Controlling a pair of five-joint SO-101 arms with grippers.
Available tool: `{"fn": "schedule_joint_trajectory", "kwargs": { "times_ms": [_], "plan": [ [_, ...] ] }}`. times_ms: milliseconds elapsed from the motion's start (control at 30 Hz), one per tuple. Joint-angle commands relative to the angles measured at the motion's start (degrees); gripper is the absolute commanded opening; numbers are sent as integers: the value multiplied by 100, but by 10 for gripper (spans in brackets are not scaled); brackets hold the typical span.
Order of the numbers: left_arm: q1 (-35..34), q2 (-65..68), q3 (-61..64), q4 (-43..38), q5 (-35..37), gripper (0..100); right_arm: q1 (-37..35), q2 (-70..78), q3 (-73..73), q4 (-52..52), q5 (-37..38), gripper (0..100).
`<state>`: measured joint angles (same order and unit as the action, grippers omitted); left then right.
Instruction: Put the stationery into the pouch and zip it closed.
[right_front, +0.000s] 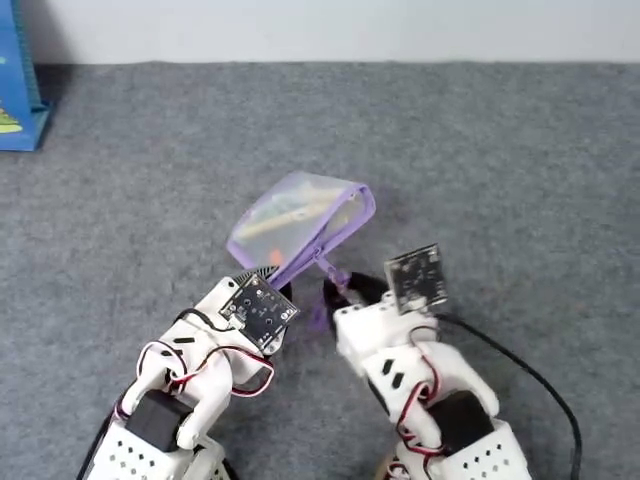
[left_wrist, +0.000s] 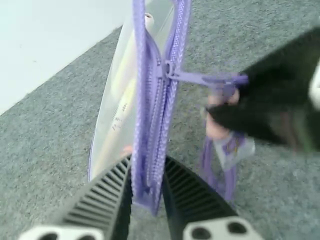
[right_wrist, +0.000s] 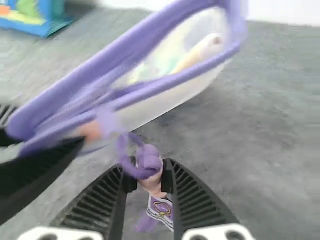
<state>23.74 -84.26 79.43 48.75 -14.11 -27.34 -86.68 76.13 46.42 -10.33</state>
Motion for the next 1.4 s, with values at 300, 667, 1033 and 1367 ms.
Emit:
{"fn": "schedule_joint_trajectory", "kwargs": {
  "times_ms": [300,667,1033,1367],
  "plan": [
    [-114,0,-84,44,114,10,1833,-40,0,-1209,334,8],
    [-114,0,-84,53,114,10,2993,-40,35,-1780,334,8],
    [-114,0,-101,158,97,10,3793,-40,35,-1930,624,8],
    [-114,0,-101,149,97,10,3829,-48,44,-1877,853,12]
  ]
}}
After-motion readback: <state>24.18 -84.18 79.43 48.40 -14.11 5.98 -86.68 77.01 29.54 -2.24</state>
